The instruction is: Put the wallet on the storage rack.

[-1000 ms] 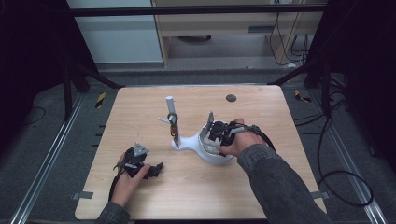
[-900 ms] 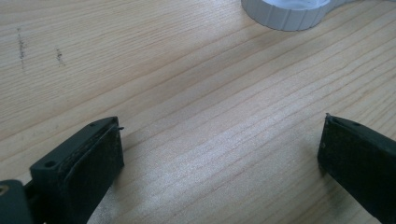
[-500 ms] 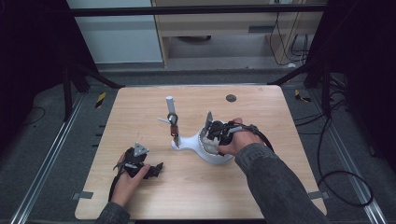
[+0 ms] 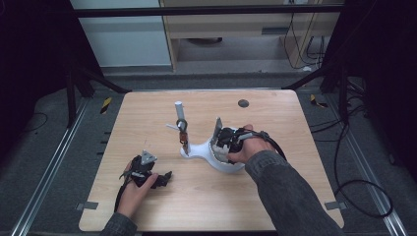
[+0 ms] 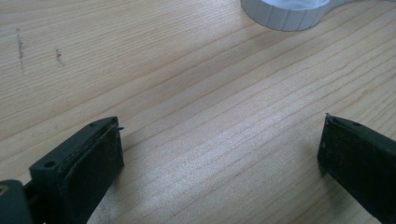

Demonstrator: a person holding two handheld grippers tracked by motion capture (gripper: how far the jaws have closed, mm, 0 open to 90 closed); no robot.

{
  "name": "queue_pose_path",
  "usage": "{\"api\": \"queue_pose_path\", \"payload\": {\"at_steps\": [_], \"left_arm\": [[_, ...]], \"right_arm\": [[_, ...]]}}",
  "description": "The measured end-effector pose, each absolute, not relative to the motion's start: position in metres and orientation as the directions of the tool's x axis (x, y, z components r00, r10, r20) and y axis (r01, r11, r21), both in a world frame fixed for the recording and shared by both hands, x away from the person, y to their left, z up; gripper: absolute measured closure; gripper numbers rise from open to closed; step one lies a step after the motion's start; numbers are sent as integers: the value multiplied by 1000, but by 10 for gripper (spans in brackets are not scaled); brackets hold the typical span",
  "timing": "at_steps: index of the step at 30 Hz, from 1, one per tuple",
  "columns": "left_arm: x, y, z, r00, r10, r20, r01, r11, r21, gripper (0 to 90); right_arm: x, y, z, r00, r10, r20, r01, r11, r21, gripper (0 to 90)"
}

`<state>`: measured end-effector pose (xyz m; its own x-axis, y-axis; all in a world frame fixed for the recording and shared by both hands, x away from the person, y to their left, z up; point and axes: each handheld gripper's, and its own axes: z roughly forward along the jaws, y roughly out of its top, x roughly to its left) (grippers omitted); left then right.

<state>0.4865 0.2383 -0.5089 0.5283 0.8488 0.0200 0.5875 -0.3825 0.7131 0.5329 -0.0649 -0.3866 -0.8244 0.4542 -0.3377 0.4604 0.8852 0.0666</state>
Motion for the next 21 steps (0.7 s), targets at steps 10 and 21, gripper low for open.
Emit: {"api": "queue_pose_path", "payload": {"at_steps": [10,21], "left_arm": [[487,238,-509,529,849,20,587,-383,713,0],[486,238,-509,529,848,21,587,-384,713,0]], "right_arm": [[535,-61,-390,-825,458,-332,465,883,65,310],[537,-62,-392,-827,466,-315,469,880,72,277]]}}
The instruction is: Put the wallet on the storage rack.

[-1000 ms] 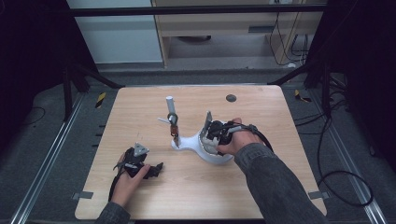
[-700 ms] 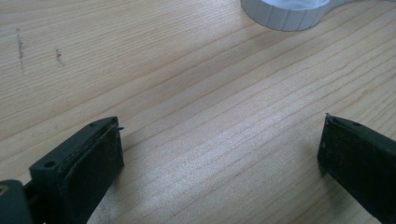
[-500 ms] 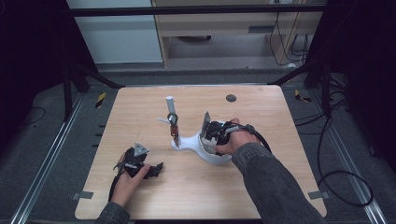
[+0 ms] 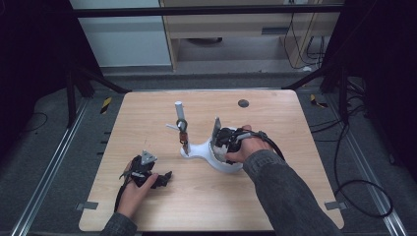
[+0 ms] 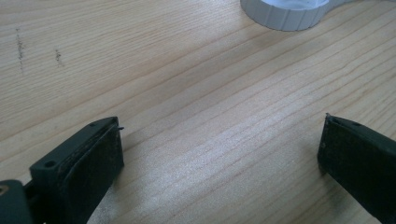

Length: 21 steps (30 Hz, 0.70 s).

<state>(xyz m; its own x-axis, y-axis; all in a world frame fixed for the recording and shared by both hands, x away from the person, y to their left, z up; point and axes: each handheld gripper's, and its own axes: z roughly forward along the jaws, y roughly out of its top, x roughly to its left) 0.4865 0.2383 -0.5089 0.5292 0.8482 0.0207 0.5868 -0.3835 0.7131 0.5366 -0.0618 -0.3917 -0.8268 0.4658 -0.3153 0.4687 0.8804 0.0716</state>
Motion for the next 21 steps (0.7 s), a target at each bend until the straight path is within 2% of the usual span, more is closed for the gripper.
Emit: {"api": "queue_pose_path", "payload": {"at_steps": [2,7,21], "left_arm": [[487,238,-509,529,848,21,587,-383,713,0],[487,238,-509,530,848,20,587,-384,713,0],[487,238,-509,530,848,21,587,-384,713,0]], "right_arm": [[537,-63,-391,-818,488,-304,482,871,100,209],[535,-65,-388,-804,516,-297,498,856,139,213],[534,-66,-383,-805,511,-302,488,859,155,196]]}}
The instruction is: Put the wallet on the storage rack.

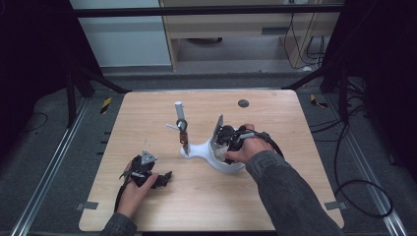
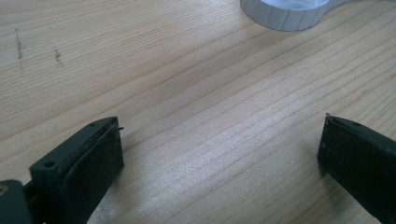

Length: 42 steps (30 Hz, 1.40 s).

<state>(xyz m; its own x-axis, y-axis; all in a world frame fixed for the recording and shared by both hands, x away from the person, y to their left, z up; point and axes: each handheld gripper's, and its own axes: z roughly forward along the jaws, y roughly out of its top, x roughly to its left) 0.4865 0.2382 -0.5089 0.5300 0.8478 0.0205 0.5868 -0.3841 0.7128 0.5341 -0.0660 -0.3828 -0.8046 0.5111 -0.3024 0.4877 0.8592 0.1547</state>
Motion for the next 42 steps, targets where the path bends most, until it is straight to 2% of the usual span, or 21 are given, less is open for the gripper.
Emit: {"api": "queue_pose_path", "payload": {"at_steps": [24,42], "left_arm": [[487,238,-509,530,848,20,587,-384,713,0],[487,238,-509,530,848,21,587,-384,713,0]], "right_arm": [[528,-68,-376,-802,514,-305,484,858,174,156],[518,-76,-368,-785,534,-313,486,845,225,87]]}}
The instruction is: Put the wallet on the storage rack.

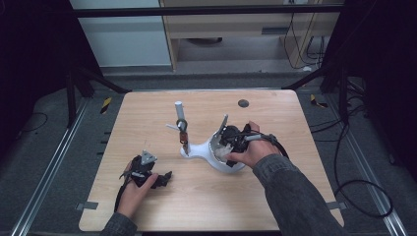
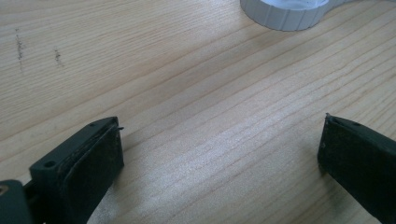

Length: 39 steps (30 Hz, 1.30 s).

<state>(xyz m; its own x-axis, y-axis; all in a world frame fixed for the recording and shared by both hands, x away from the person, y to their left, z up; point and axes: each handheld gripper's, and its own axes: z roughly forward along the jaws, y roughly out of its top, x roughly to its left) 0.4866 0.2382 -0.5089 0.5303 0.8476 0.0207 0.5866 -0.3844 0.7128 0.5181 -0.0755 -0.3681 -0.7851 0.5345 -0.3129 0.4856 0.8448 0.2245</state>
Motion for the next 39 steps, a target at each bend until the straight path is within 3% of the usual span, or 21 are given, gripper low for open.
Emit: {"api": "queue_pose_path", "payload": {"at_steps": [27,39], "left_arm": [[487,238,-509,531,847,20,586,-384,714,0],[487,238,-509,531,847,20,587,-385,712,0]], "right_arm": [[505,-116,-357,-749,609,-261,489,774,403,56],[500,-149,-358,-671,704,-234,499,662,560,96]]}}
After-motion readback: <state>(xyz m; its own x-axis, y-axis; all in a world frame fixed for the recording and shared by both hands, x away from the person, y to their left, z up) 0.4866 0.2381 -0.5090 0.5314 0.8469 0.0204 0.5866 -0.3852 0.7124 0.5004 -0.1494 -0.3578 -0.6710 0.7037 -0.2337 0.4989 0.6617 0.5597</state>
